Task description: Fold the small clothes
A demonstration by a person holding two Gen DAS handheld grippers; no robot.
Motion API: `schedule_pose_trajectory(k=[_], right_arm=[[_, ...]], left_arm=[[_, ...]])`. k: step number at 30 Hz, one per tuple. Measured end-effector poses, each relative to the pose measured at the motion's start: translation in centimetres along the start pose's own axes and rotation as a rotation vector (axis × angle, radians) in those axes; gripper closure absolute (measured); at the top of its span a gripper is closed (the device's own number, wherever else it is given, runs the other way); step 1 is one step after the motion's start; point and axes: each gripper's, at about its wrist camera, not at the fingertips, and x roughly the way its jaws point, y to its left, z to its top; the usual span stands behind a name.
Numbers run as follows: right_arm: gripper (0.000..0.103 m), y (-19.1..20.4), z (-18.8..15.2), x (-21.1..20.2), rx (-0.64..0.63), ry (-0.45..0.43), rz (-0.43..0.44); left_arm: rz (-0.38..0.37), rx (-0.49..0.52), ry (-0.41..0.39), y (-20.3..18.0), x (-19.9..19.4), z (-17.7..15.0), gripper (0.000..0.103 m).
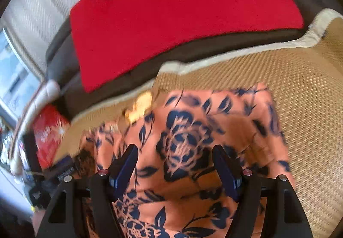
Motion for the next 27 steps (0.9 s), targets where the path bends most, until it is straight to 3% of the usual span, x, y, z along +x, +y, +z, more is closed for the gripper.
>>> schedule_pose_trajectory(k=[1, 3, 7, 12, 16, 17, 20, 22, 27], right_arm=[[0.028, 0.4, -0.3, 1.2, -0.019, 0.047, -0.041], [0.028, 1.3, -0.6, 1.6, -0.062, 0.047, -0.075], [0.028, 3.2, -0.6, 0.8, -0.095, 0.005, -0.069], [0.028, 1.7, -1.1, -2.0, -0.101, -0.066, -0.041], [0.028, 0.9, -1.9, 0.9, -0.089, 0.06, -0.083], [0.028, 0.9, -1.8, 1.0, -0.103, 0.055, -0.087], [0.028, 1.5, -1.4, -0.1, -0.148, 0.038, -0.083], [0.028, 0.8, -1.0, -1.2, -0.123, 0.007, -0.088], [0.028, -4.3, 0.1, -3.2, 0.043, -0.038, -0.075]], left_arm=[[0.0, 0.011, 0.033, -0.5, 0.6, -0.2, 0.024], [0.006, 0.025, 0.119, -1.2, 2.4, -0.8, 0.023], [-0.011, 0.014, 0.098, -1.0, 1.7, -0.4, 0.023], [-0.077, -0.025, 0.029, -0.8, -0.2, 0.6, 0.023], [-0.066, 0.052, 0.085, -3.0, 1.0, -0.1, 0.023], [-0.063, 0.061, 0.119, -3.4, 1.6, -0.3, 0.023], [-0.087, 0.024, 0.12, -2.7, 1.4, 0.1, 0.023], [-0.097, -0.026, 0.104, -0.9, 0.6, 0.5, 0.023], [-0.034, -0.104, 0.05, 3.0, -0.9, 0.8, 0.023]])
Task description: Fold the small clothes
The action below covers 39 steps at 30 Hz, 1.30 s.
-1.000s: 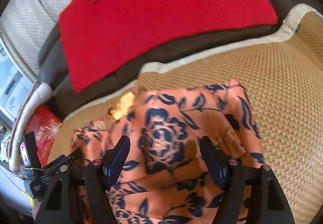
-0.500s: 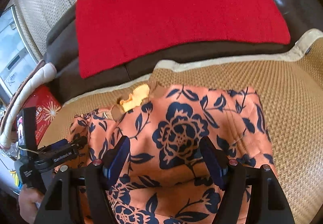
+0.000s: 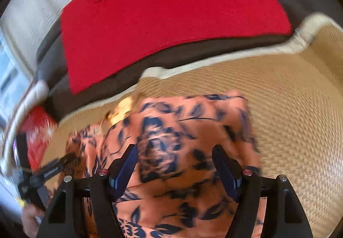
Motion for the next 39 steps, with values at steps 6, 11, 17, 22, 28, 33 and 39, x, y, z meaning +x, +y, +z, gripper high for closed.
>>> schedule_pose_trajectory(k=[6, 11, 17, 22, 28, 33, 39], right_arm=[[0.028, -2.3, -0.4, 0.0, 0.044, 0.057, 0.041], [0.028, -1.6, -0.4, -1.2, 0.065, 0.008, 0.099], [0.028, -1.1, -2.3, 0.9, 0.051, 0.144, 0.039], [0.028, -0.9, -3.6, -2.9, 0.054, 0.081, 0.115], [0.028, -1.7, -6.6, -7.1, 0.024, 0.064, 0.148], [0.028, -3.2, -10.2, -9.2, -0.024, 0.079, 0.162], [0.026, -6.4, -16.4, -10.4, 0.043, 0.202, 0.135]], left_arm=[[0.054, -0.024, 0.078, 2.4, 2.7, -1.3, 0.022], [0.052, -0.023, 0.022, 3.0, 0.3, -1.5, 0.023], [0.068, -0.022, 0.023, 4.0, -1.2, -3.9, 0.023], [0.056, -0.051, -0.033, 6.3, -3.7, -5.1, 0.023], [0.007, -0.071, -0.059, 9.3, -7.0, -9.3, 0.023], [-0.011, -0.055, -0.038, 11.2, -8.6, -14.6, 0.022], [-0.103, -0.093, 0.075, 12.4, -9.2, -20.7, 0.022]])
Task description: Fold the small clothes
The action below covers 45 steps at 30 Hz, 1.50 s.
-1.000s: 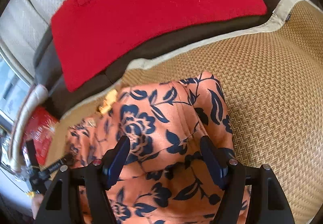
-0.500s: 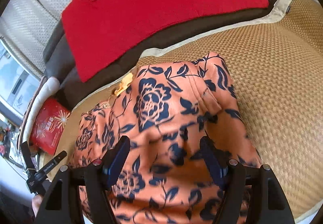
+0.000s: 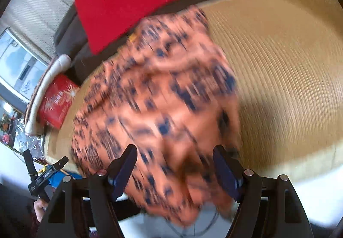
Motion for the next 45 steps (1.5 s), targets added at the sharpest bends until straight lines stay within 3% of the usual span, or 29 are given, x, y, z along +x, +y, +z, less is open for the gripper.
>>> schedule_pose_trajectory(k=[2, 6, 10, 13, 18, 19, 20, 21, 22, 23, 24, 25, 31, 36, 39, 41, 45], right_arm=[[0.019, -1.4, -1.9, 0.4, 0.018, 0.049, -0.014], [0.019, -2.9, -4.9, 2.0, -0.039, 0.165, -0.1], [0.019, -4.4, -6.1, 5.8, -0.089, 0.299, -0.172], [0.019, -5.1, -6.1, 8.0, -0.107, 0.329, -0.207], [0.02, -5.1, -5.9, 10.5, -0.121, 0.315, -0.191], [0.021, -5.2, -5.9, 10.7, -0.112, 0.302, -0.167], [0.034, -5.2, -5.8, 10.6, -0.109, 0.295, -0.153], [0.044, -5.1, -5.8, 10.5, -0.104, 0.295, -0.114], [0.063, -5.0, -5.9, 10.4, -0.1, 0.301, -0.086], [0.067, -4.7, -5.9, 10.0, -0.103, 0.298, -0.078], [0.068, -4.5, -5.9, 9.7, -0.106, 0.296, -0.077], [0.073, -4.1, -5.9, 9.1, -0.109, 0.293, -0.062], [0.076, -0.5, -6.1, 5.0, -0.15, 0.211, 0.058], [0.076, 1.9, -6.3, 1.4, -0.147, 0.109, 0.253], [0.076, 3.5, -5.2, -0.2, -0.151, 0.06, 0.326], [0.076, 4.3, -4.1, -0.3, -0.156, 0.06, 0.32], [0.074, 3.1, -2.8, 0.9, -0.107, 0.122, 0.213]], left_arm=[[-0.021, -0.002, 0.031, 0.1, 0.3, -1.3, 0.021], [-0.025, 0.01, 0.116, 0.0, 2.4, -2.5, 0.02], [-0.097, -0.047, 0.216, 0.5, 5.1, -3.1, 0.02], [-0.11, -0.055, 0.23, 0.4, 6.2, -3.2, 0.02], [-0.172, -0.015, 0.229, -0.9, 7.2, -3.4, 0.02], [-0.172, -0.005, 0.225, -1.2, 7.3, -3.5, 0.02], [-0.169, 0.005, 0.223, -1.4, 7.4, -3.5, 0.021], [-0.169, 0.013, 0.219, -1.6, 7.5, -3.5, 0.025], [-0.171, 0.016, 0.212, -1.5, 7.4, -3.5, 0.043], [-0.168, 0.016, 0.217, -1.4, 7.5, -3.5, 0.058], [-0.168, 0.009, 0.232, -0.9, 7.7, -3.6, 0.086], [-0.17, -0.01, 0.248, -0.4, 7.9, -3.8, 0.096], [-0.25, -0.046, 0.203, 1.1, 6.0, -3.8, 0.098], [-0.393, -0.037, 0.139, 1.0, 2.5, -3.0, 0.098], [-0.476, -0.01, 0.076, 0.7, -0.2, -2.1, 0.098], [-0.508, -0.006, 0.043, 0.8, -1.3, -0.9, 0.098], [-0.519, 0.003, 0.04, 0.8, -1.0, 0.4, 0.098]])
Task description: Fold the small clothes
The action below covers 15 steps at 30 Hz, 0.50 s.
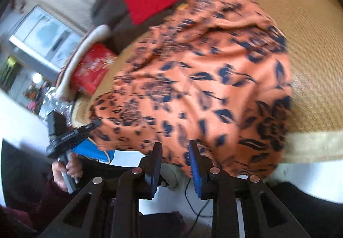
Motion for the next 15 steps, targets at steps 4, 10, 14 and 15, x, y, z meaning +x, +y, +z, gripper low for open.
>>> schedule_pose_trajectory(k=[4, 10, 14, 15], right_arm=[[0.022, -6.1, -0.7, -1.9, 0.184, 0.038, -0.137], [0.019, -10.7, -1.9, -1.8, 0.271, 0.058, -0.201], [0.019, -11.6, -1.6, 1.6, 0.181, 0.167, -0.252], [0.019, -11.8, -1.5, 2.7, 0.162, 0.202, -0.247]], left_arm=[[0.034, 0.002, 0.05, 0.2, 2.5, -0.6, 0.098], [0.137, 0.001, 0.145, -0.4, 5.8, -1.6, 0.076], [0.166, -0.016, 0.198, -0.4, 7.2, -2.3, 0.063], [0.17, -0.021, 0.208, -0.1, 7.3, -2.5, 0.063]])
